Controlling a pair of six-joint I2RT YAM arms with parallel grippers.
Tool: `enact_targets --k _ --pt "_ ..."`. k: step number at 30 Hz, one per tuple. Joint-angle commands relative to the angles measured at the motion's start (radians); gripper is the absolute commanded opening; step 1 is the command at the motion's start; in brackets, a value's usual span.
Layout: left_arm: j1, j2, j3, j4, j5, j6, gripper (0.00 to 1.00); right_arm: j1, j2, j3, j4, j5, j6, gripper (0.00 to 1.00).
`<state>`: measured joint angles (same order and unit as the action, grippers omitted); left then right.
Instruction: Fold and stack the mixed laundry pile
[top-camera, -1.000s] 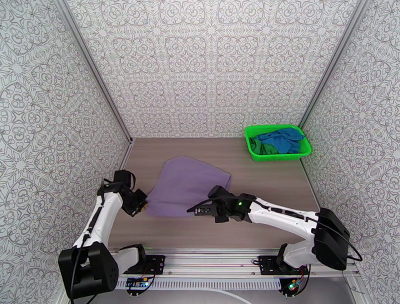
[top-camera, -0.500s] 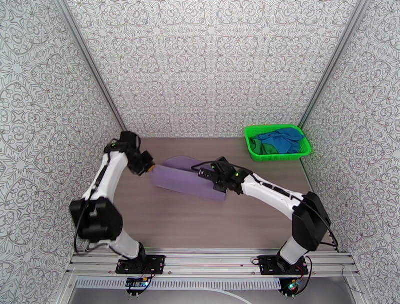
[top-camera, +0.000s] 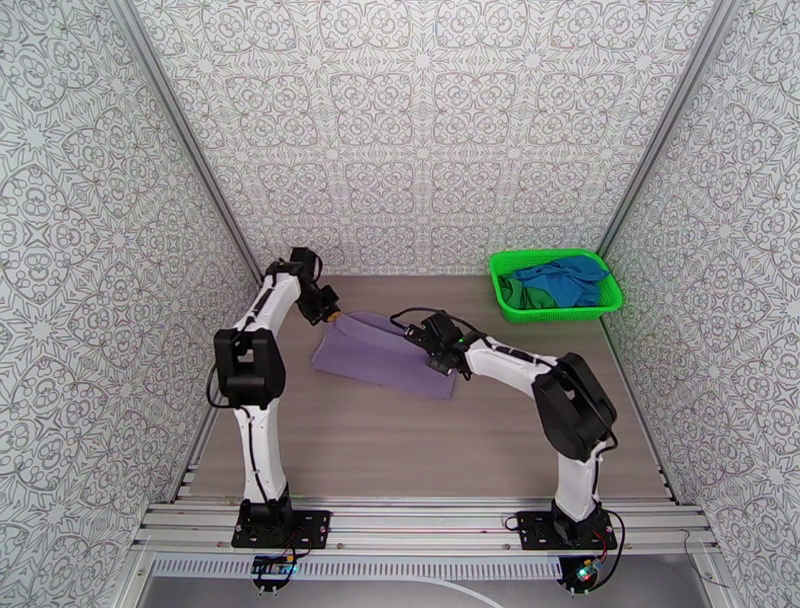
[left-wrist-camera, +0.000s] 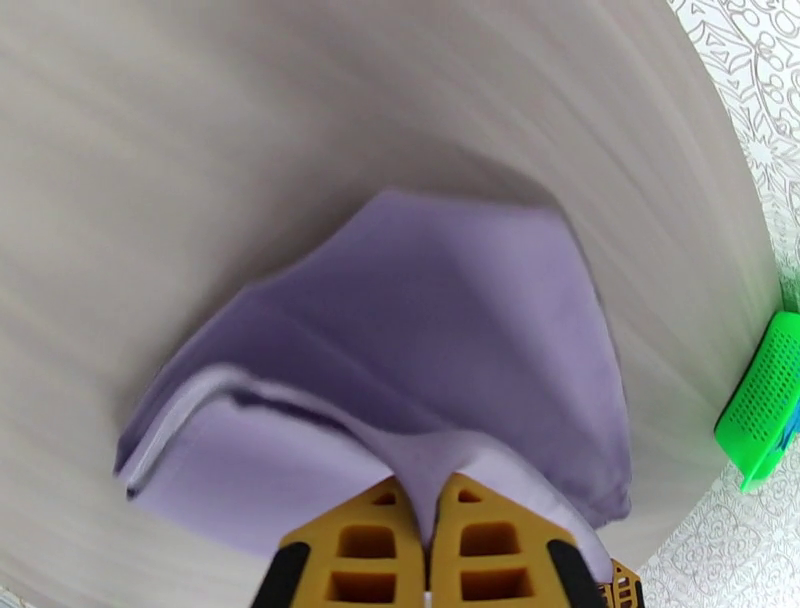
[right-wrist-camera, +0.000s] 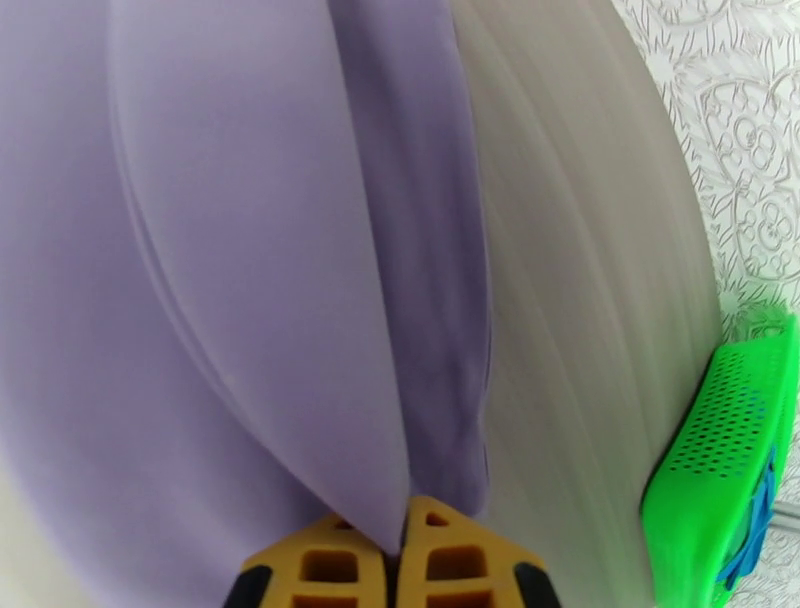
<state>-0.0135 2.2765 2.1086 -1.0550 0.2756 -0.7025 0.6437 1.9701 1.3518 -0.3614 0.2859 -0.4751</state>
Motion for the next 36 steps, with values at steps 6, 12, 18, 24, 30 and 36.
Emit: enact_targets --k 6,12,18,24,30,36 --pt "-0.007 0.112 0.096 -0.006 -0.05 -0.031 0.01 -0.025 0.089 0.055 0.099 0.055 0.057 0.0" --pt "-0.008 0.12 0.101 0.027 -0.036 -0.045 0.66 -0.045 0.105 0.109 0.067 0.107 0.118 0.37" --pt "-0.015 0.068 0.132 0.077 0.034 -0.02 0.87 -0.086 0.045 0.169 0.008 0.192 0.202 0.62" --pt "-0.013 -0.044 0.123 0.046 0.016 0.044 0.99 -0.11 -0.08 0.186 -0.149 0.191 0.429 0.62" --pt "-0.035 -0.332 -0.165 0.117 -0.021 0.174 0.99 -0.117 -0.144 0.19 -0.447 -0.087 0.801 0.55" --pt "-0.058 -0.605 -0.513 0.213 -0.098 0.172 0.99 -0.117 -0.165 0.033 -0.409 -0.226 1.058 0.55"
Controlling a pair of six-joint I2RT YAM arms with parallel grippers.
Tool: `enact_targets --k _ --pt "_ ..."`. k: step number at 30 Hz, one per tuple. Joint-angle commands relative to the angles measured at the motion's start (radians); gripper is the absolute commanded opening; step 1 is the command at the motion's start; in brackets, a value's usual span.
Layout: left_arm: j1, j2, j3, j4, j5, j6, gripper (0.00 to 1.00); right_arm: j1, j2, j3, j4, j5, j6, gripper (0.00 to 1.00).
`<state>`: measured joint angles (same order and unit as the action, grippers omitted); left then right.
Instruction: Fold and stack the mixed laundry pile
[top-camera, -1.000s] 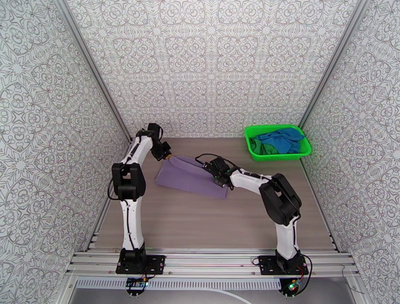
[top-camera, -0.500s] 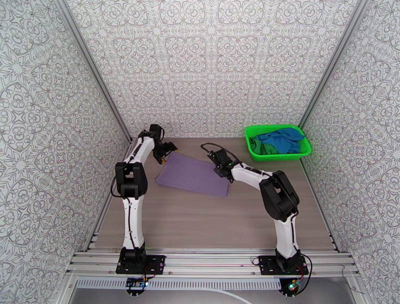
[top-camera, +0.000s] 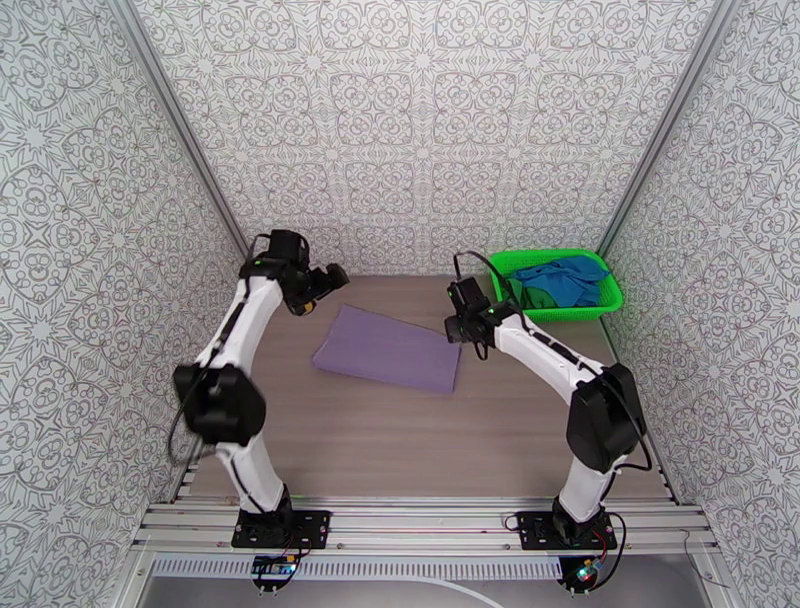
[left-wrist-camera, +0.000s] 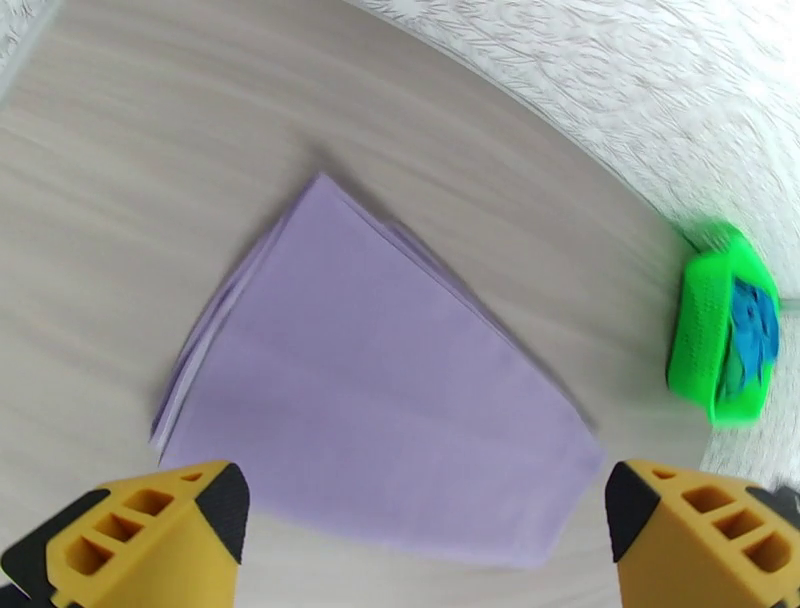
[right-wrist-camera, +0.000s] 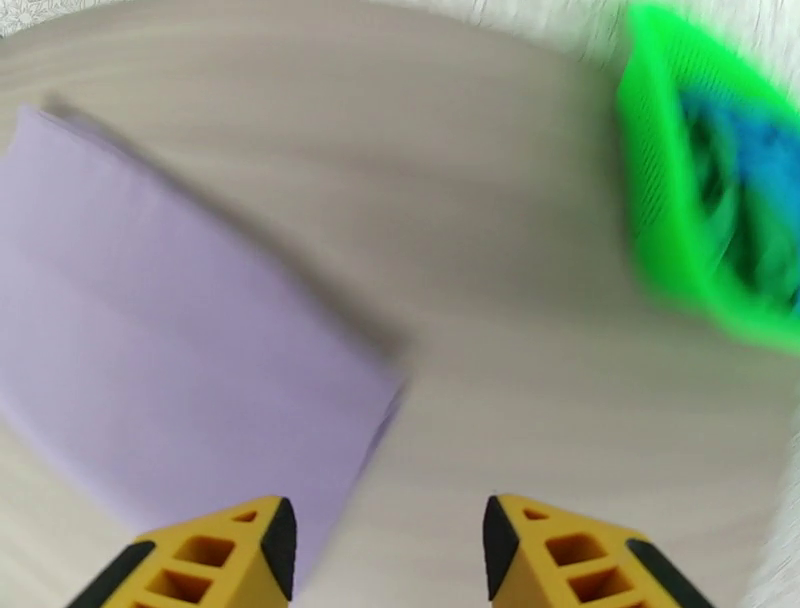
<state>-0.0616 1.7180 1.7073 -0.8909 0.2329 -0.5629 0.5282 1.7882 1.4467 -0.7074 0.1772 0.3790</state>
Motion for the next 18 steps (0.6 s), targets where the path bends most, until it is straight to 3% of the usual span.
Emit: enact_targets --k 1,9,18 --pt "-0.013 -0.08 -0.154 0.054 -0.066 0.032 0.99 0.0 0.028 -0.066 -0.057 -0.13 0.231 0.57" --pt "-0.047 -0.184 -0.284 0.055 -0.08 0.051 0.99 0.025 0.143 -0.043 -0.033 -0.132 0.356 0.62" --pt "-0.083 -0.187 -0.307 0.037 -0.135 0.081 0.99 0.041 0.281 0.001 -0.014 -0.136 0.423 0.57"
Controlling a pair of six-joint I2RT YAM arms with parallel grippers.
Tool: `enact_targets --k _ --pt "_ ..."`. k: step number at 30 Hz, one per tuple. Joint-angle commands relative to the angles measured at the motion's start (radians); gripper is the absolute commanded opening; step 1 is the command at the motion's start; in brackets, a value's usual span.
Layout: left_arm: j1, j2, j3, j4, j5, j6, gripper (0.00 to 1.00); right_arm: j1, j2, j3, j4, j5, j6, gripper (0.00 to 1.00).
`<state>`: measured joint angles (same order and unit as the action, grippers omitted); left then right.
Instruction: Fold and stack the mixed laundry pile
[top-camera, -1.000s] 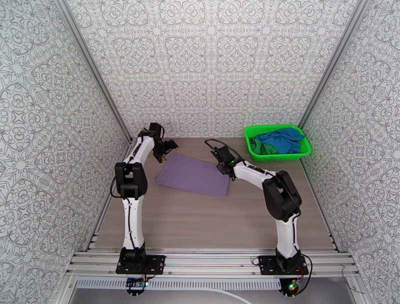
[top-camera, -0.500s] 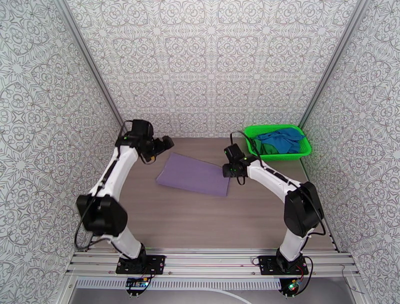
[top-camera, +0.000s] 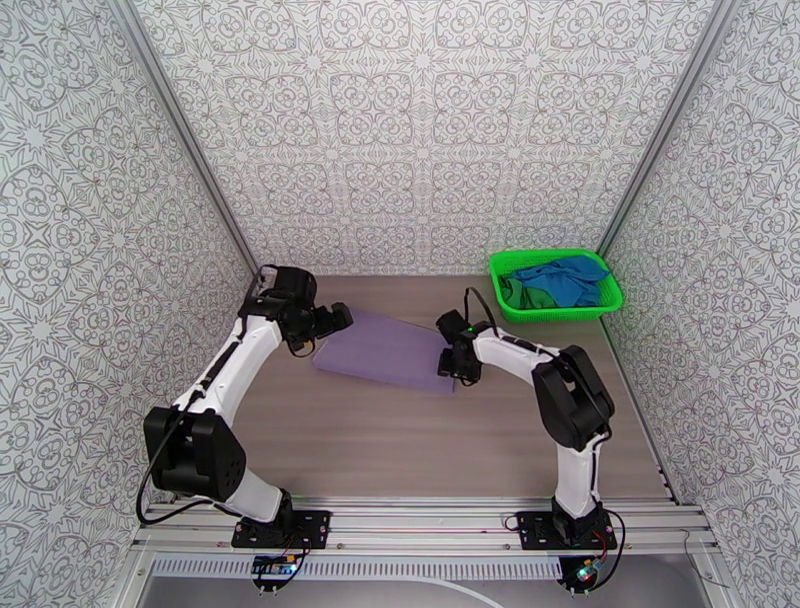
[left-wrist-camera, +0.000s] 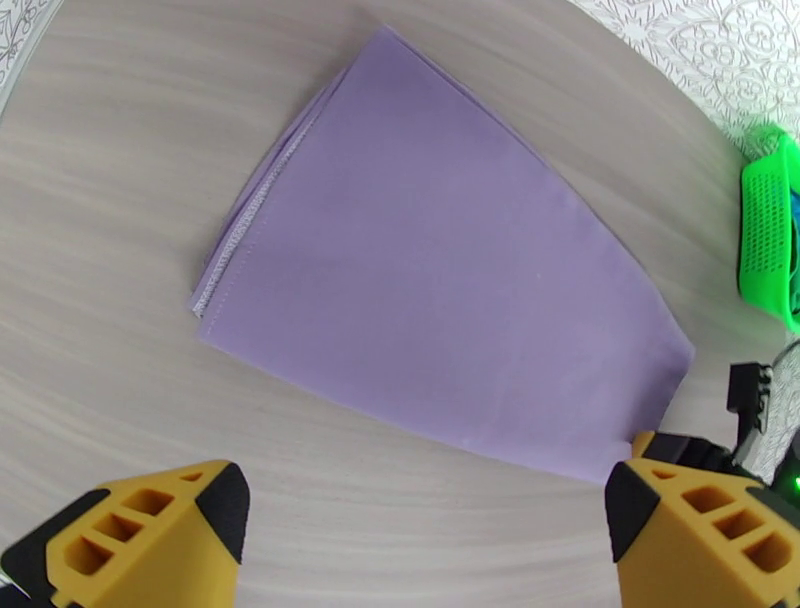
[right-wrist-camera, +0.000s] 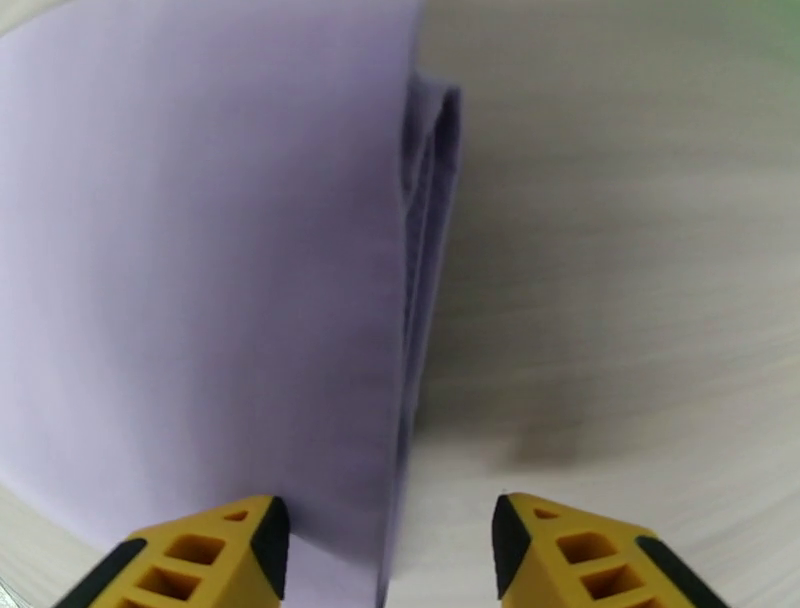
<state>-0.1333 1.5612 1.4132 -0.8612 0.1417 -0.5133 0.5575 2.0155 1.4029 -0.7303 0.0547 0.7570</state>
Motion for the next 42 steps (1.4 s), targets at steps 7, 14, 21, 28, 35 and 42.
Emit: enact_targets --k 7,14,21,28,35,42 --pt "-0.038 -0.035 -0.004 -0.03 -0.103 0.062 0.99 0.019 0.147 0.078 -0.013 0.001 0.081 0.46" --pt "-0.053 -0.041 -0.02 -0.025 -0.089 0.057 0.99 0.016 0.184 0.052 0.028 0.005 0.087 0.0" --pt "-0.11 -0.092 -0.072 -0.052 -0.053 0.043 0.91 -0.02 0.027 -0.027 0.014 0.075 -0.03 0.0" --pt "-0.246 -0.106 -0.189 -0.025 0.008 -0.043 0.33 -0.065 -0.253 -0.129 -0.098 0.19 -0.315 0.0" --pt "-0.435 0.041 -0.176 0.098 0.038 -0.159 0.06 -0.155 -0.385 -0.16 -0.206 0.224 -0.488 0.0" --pt "-0.565 0.303 0.062 0.142 0.037 -0.202 0.03 -0.165 -0.416 -0.022 -0.307 0.146 -0.559 0.0"
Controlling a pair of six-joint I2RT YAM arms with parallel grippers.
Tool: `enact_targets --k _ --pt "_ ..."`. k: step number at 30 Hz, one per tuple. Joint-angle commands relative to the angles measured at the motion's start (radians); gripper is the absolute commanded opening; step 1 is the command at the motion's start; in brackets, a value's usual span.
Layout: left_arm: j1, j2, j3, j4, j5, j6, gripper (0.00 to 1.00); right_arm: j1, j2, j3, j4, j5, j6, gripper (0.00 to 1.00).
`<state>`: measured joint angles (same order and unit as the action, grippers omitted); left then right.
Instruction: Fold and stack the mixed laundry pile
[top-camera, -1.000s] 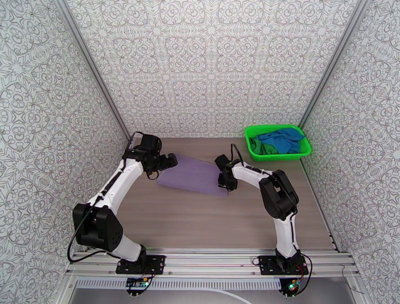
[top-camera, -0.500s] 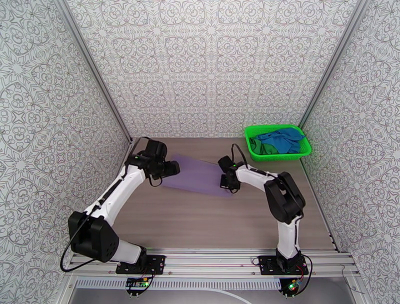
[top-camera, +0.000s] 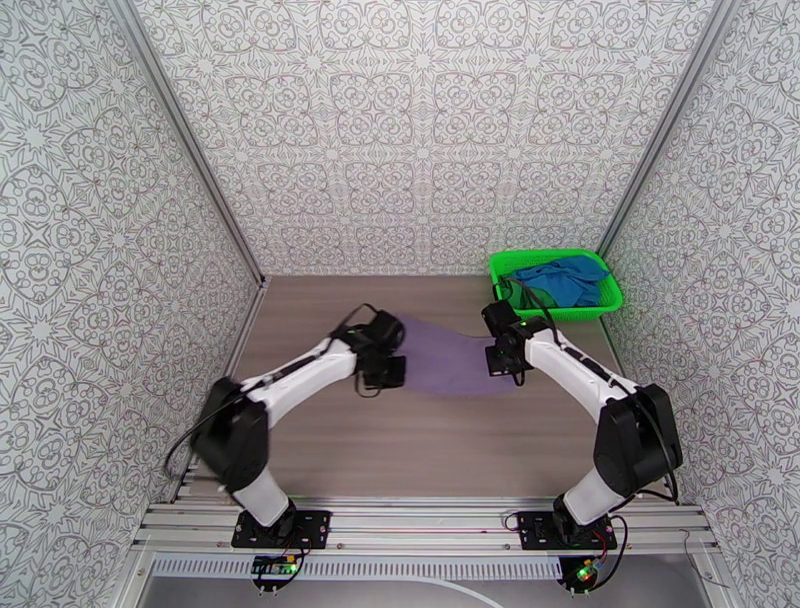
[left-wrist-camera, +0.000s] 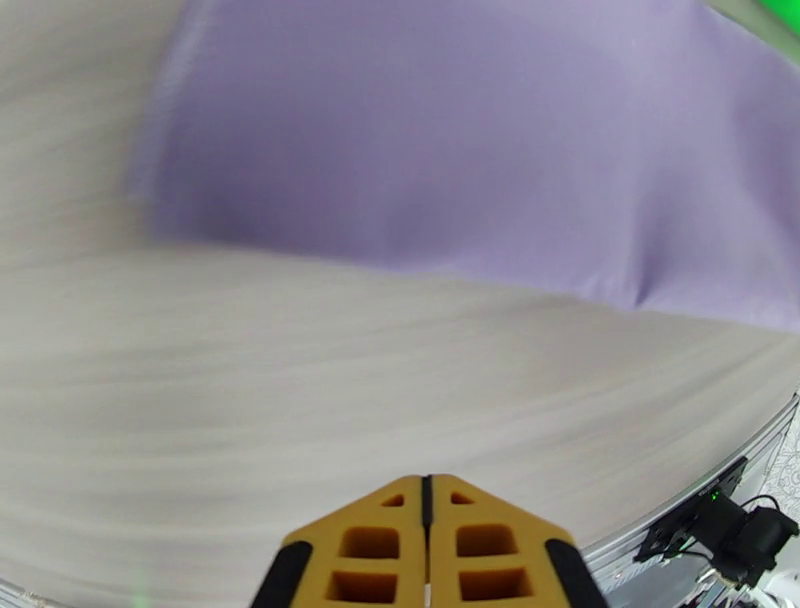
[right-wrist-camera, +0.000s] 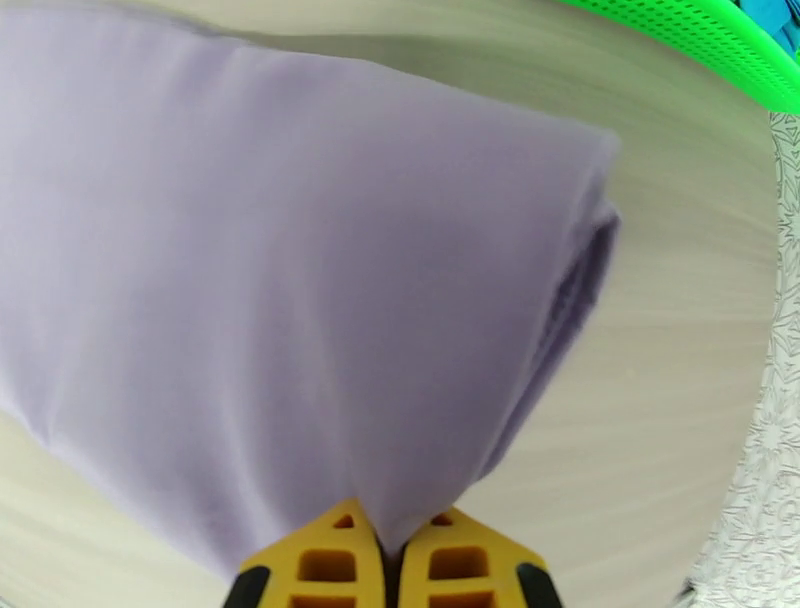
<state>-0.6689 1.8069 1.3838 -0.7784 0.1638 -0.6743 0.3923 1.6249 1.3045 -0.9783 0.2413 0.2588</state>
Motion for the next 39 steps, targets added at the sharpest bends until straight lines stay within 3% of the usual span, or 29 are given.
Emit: enact_targets --k 1,8,16,23,26,31,35,39 --pt "-0.036 0.097 0.13 0.063 0.012 -0.047 0.03 0.001 -0.025 0.094 -0.067 -0.065 -0.068 0.0" --pt "-0.067 0.31 0.354 -0.025 -0.003 -0.022 0.02 0.002 -0.005 0.158 -0.097 -0.113 -0.081 0.0" --pt "-0.102 0.402 0.316 -0.011 0.057 -0.038 0.02 0.002 0.032 0.24 -0.115 -0.137 -0.095 0.0" --pt "-0.134 0.414 0.284 0.132 0.158 -0.101 0.02 0.002 0.086 0.363 -0.129 -0.226 -0.097 0.0" --pt "-0.134 0.405 0.276 0.19 0.186 -0.115 0.09 0.002 0.108 0.389 -0.133 -0.241 -0.102 0.0" --pt "-0.084 0.303 0.273 0.084 0.092 -0.076 0.28 0.001 0.158 0.415 -0.149 -0.259 -0.111 0.0" --pt "0.0 0.175 0.235 -0.058 -0.075 -0.023 0.32 0.002 0.17 0.417 -0.143 -0.285 -0.106 0.0" --pt "0.115 0.065 0.142 -0.095 -0.119 0.025 0.33 0.001 0.176 0.424 -0.147 -0.276 -0.107 0.0"
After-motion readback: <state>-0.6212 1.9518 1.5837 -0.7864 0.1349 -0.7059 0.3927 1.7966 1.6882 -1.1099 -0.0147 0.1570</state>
